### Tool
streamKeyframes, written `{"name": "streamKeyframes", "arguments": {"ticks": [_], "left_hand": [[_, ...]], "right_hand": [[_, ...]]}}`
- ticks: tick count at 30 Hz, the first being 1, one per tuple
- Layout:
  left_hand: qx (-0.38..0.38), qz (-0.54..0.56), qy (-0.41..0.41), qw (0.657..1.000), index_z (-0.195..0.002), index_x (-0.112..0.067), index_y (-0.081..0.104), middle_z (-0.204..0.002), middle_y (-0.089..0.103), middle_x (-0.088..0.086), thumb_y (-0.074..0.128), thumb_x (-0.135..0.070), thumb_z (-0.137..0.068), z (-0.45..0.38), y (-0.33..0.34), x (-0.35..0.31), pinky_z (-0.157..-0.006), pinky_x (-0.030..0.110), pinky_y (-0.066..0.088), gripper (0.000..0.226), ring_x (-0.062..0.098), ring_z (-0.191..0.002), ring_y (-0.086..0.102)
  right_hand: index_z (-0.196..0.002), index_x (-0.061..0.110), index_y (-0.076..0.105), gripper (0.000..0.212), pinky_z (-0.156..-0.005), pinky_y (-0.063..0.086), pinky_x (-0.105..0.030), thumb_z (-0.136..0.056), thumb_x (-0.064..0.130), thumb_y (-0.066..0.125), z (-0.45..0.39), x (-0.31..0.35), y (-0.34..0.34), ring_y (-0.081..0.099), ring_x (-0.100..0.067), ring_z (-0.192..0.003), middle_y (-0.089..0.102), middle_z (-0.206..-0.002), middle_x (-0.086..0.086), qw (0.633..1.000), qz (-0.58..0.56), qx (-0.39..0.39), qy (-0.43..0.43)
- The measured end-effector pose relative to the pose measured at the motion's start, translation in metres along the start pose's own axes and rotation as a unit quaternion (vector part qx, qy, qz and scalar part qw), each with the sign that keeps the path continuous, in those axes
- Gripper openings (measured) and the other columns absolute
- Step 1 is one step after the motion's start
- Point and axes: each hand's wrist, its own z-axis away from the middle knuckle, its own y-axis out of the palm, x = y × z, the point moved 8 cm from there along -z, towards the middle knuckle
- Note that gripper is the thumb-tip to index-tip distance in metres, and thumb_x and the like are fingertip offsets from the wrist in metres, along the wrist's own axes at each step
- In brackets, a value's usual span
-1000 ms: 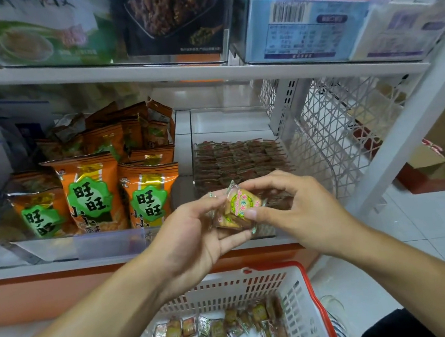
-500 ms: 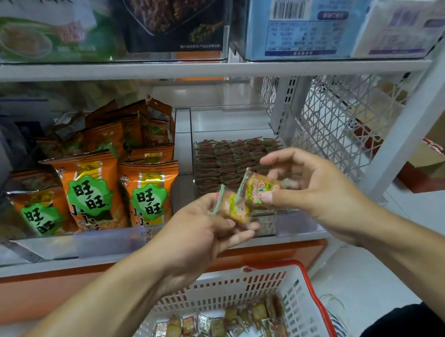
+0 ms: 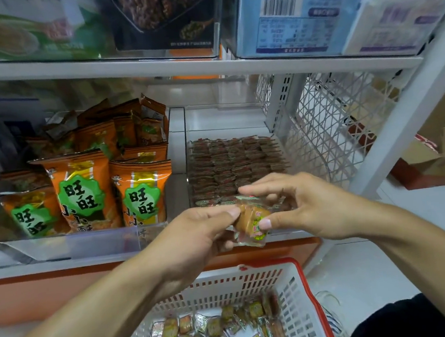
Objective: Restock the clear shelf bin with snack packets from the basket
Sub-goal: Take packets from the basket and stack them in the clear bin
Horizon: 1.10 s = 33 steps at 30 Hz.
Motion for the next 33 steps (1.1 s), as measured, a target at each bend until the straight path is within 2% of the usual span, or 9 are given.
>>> {"name": "streamKeyframes", "arguments": {"ticks": [5,7,11,14,16,21,23,28,33], "left_hand": [[-0.031,0.02,0.043,0.998,-0.103,-0.02,0.081,-0.108,0.079,0.007,0.069,-0.024,-0.089,-0.001,-0.002,-0.009,-0.083,0.025,0.058,0.02,0.016,-0.097,0.073],[-0.093,-0.105,0.123,0.982,-0.105,-0.035,0.078,-0.105,0.079,-0.007,0.074,-0.028,-0.089,-0.001,-0.013,-0.02,-0.089,0.028,0.058,0.017,0.01,-0.1,0.074],[-0.114,-0.526,0.26,0.802,-0.141,-0.047,0.049,-0.14,0.051,-0.032,0.064,-0.044,-0.095,0.006,0.004,-0.029,-0.11,0.014,0.033,0.048,-0.011,-0.129,0.045],[-0.068,-0.672,0.231,0.7,-0.162,-0.037,0.01,-0.168,0.016,-0.017,0.055,-0.051,-0.097,-0.005,0.012,-0.003,-0.118,0.019,-0.007,0.08,0.004,-0.154,0.009],[-0.058,-0.703,0.231,0.67,-0.163,-0.034,-0.002,-0.17,0.007,-0.014,0.053,-0.053,-0.098,-0.007,0.015,0.005,-0.112,0.019,-0.023,0.087,0.005,-0.155,-0.001],[-0.051,-0.699,0.24,0.672,-0.162,-0.034,0.001,-0.167,0.016,-0.014,0.054,-0.054,-0.097,-0.008,0.014,0.003,-0.109,0.016,-0.021,0.086,0.007,-0.152,0.007],[-0.045,-0.706,0.235,0.666,-0.162,-0.034,0.002,-0.166,0.018,-0.013,0.055,-0.053,-0.097,-0.009,0.014,0.005,-0.112,0.018,-0.017,0.087,0.008,-0.152,0.009],[-0.042,-0.705,0.237,0.667,-0.163,-0.033,0.003,-0.167,0.018,-0.012,0.056,-0.052,-0.096,-0.01,0.012,0.007,-0.116,0.02,-0.013,0.087,0.009,-0.153,0.009],[-0.039,-0.674,0.257,0.692,-0.163,-0.025,0.014,-0.168,0.02,-0.008,0.064,-0.042,-0.095,-0.001,0.013,-0.005,-0.114,0.012,-0.019,0.086,0.007,-0.153,0.004]], "right_hand": [[-0.112,0.023,0.07,0.038,-0.09,0.055,-0.026,-0.078,0.019,0.086,-0.003,-0.002,-0.02,0.07,-0.007,-0.097,0.074,-0.104,0.008,0.999,-0.028,-0.017,0.004],[-0.11,0.028,0.066,0.035,-0.089,0.054,-0.028,-0.08,0.024,0.084,-0.007,-0.011,-0.051,0.067,-0.009,-0.098,0.071,-0.105,0.01,0.99,0.098,-0.101,0.024],[-0.12,0.025,0.064,0.039,-0.095,0.047,-0.037,-0.084,0.034,0.074,-0.023,-0.02,-0.091,0.059,-0.027,-0.11,0.067,-0.115,-0.001,0.864,0.473,-0.158,0.074],[-0.12,0.023,0.062,0.039,-0.099,0.043,-0.037,-0.085,0.04,0.069,-0.045,-0.041,-0.083,0.059,-0.028,-0.109,0.068,-0.113,-0.003,0.83,0.532,-0.101,0.134],[-0.117,0.02,0.065,0.038,-0.1,0.037,-0.038,-0.088,0.044,0.068,-0.06,-0.057,-0.065,0.057,-0.027,-0.11,0.069,-0.111,-0.004,0.816,0.555,-0.053,0.152],[-0.091,0.021,0.064,0.012,-0.109,0.029,-0.038,-0.096,0.033,0.062,-0.079,-0.085,-0.045,0.052,-0.026,-0.118,0.069,-0.109,-0.002,0.777,0.601,-0.02,0.187],[-0.1,0.019,0.066,0.01,-0.108,0.031,-0.038,-0.096,0.027,0.06,-0.082,-0.087,-0.042,0.05,-0.028,-0.123,0.066,-0.118,-0.005,0.775,0.601,-0.025,0.195],[-0.121,0.005,0.056,0.027,-0.077,0.05,-0.035,-0.1,-0.002,0.04,-0.084,-0.101,-0.034,0.067,-0.032,-0.102,0.067,-0.117,-0.014,0.848,0.475,-0.033,0.231],[-0.122,0.0,0.058,0.029,-0.081,0.049,-0.035,-0.104,0.001,0.035,-0.079,-0.09,-0.032,0.065,-0.035,-0.109,0.065,-0.123,-0.02,0.86,0.455,-0.017,0.23]]}}
